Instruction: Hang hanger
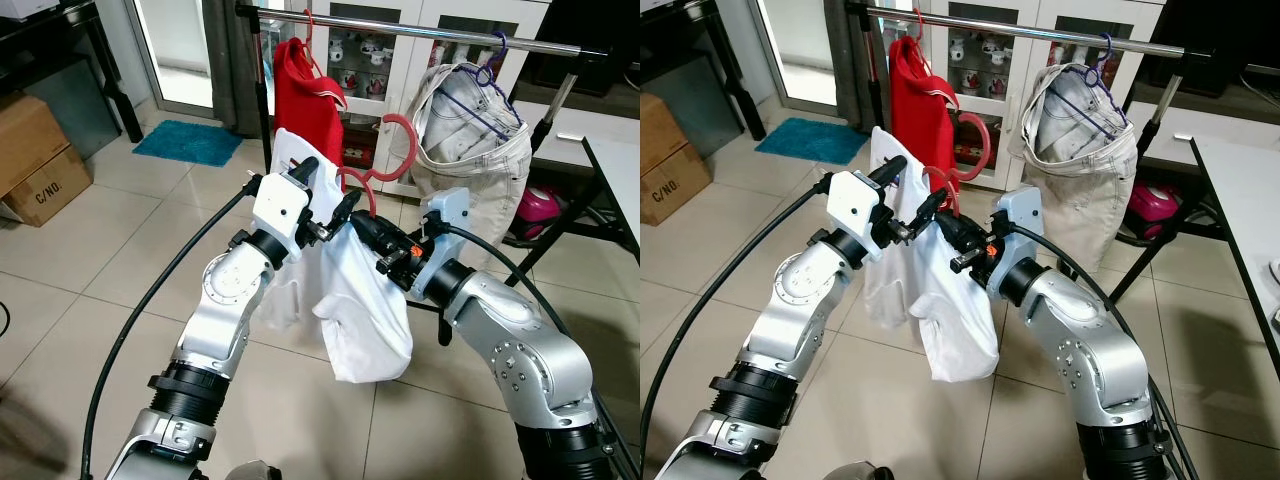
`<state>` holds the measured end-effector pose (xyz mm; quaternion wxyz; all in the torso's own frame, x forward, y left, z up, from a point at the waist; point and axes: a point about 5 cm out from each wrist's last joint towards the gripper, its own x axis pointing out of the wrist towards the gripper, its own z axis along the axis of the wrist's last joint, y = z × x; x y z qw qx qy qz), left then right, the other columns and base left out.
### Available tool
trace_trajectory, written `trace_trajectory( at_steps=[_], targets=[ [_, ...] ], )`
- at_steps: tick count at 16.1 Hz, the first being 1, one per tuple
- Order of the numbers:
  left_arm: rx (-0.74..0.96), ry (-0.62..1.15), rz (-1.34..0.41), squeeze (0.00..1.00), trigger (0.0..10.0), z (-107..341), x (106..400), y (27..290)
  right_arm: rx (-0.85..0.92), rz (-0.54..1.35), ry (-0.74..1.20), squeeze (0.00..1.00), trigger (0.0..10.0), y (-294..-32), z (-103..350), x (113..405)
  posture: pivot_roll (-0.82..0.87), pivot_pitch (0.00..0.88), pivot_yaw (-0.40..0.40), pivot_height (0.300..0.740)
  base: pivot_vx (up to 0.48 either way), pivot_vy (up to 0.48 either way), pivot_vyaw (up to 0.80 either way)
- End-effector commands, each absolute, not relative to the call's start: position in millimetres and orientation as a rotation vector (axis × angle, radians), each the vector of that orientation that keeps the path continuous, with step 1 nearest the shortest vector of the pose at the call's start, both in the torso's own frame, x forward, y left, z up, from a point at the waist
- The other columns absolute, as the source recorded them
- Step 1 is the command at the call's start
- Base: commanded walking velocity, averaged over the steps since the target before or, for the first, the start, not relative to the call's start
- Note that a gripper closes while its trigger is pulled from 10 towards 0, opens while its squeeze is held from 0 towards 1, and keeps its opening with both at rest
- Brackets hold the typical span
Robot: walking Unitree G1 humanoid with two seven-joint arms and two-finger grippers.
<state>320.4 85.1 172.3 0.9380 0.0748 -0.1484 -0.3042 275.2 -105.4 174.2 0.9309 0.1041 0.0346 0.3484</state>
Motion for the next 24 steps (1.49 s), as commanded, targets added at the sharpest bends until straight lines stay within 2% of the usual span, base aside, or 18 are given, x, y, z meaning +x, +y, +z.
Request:
trace_trajectory(
  at_steps=[1,2,3,4,5,6,7,8,9,24],
  targets=[
    [0.157,-0.297,-0.635,0.67,0.0,174.5,322.8,82.4,0.21,0.716,0.008,0.0,10.0,-106.2,186.1,274.3,-0.17,0.0,0.03,0.74,0.0,0.0,0.0],
    [0.155,-0.297,-0.638,0.25,0.0,174.9,322.7,82.7,0.211,0.715,0.007,0.0,10.0,-106.3,186.3,274.4,-0.17,0.0,0.029,0.74,0.0,0.0,0.0],
    [0.16,-0.298,-0.631,0.0,0.0,174.6,321.7,83.7,0.21,0.713,0.006,0.0,10.0,-106.6,186.7,274.9,-0.17,0.0,0.024,0.74,0.0,0.0,0.0],
    [0.162,-0.298,-0.627,0.0,0.0,174.5,321.2,84.2,0.21,0.713,0.006,0.0,10.0,-106.7,186.9,275.1,-0.17,0.0,0.023,0.74,0.0,0.0,0.0],
    [0.129,-0.297,-0.611,0.0,2.3,175.1,318.4,86.0,0.207,0.713,0.006,0.0,10.0,-106.7,187.1,276.0,-0.16,0.0,0.014,0.74,0.0,0.0,0.0],
    [0.118,-0.295,-0.607,0.0,2.6,174.5,317.0,86.2,0.206,0.713,0.006,0.0,10.0,-106.7,187.1,276.6,-0.16,0.0,0.013,0.74,0.0,0.0,0.0],
    [0.112,-0.29,-0.606,0.0,2.4,173.3,316.0,85.8,0.205,0.713,0.006,0.0,10.0,-106.8,187.2,276.9,-0.17,0.0,0.014,0.74,0.0,0.0,0.0],
    [0.111,-0.287,-0.605,0.0,1.6,172.4,315.5,85.1,0.204,0.712,0.005,0.0,10.0,-107.1,187.3,277.0,-0.17,0.0,0.014,0.74,0.0,0.0,0.0],
    [0.11,-0.283,-0.604,0.0,0.1,171.5,314.9,84.3,0.203,0.711,0.005,0.0,10.0,-107.6,187.4,277.1,-0.17,0.0,0.015,0.74,0.0,0.0,0.0],
    [0.084,-0.203,-0.609,0.0,0.0,163.6,315.7,87.9,0.205,0.723,0.002,0.0,10.0,-106.3,188.9,278.6,-0.16,0.0,0.003,0.74,0.0,0.0,0.0]
  ],
)
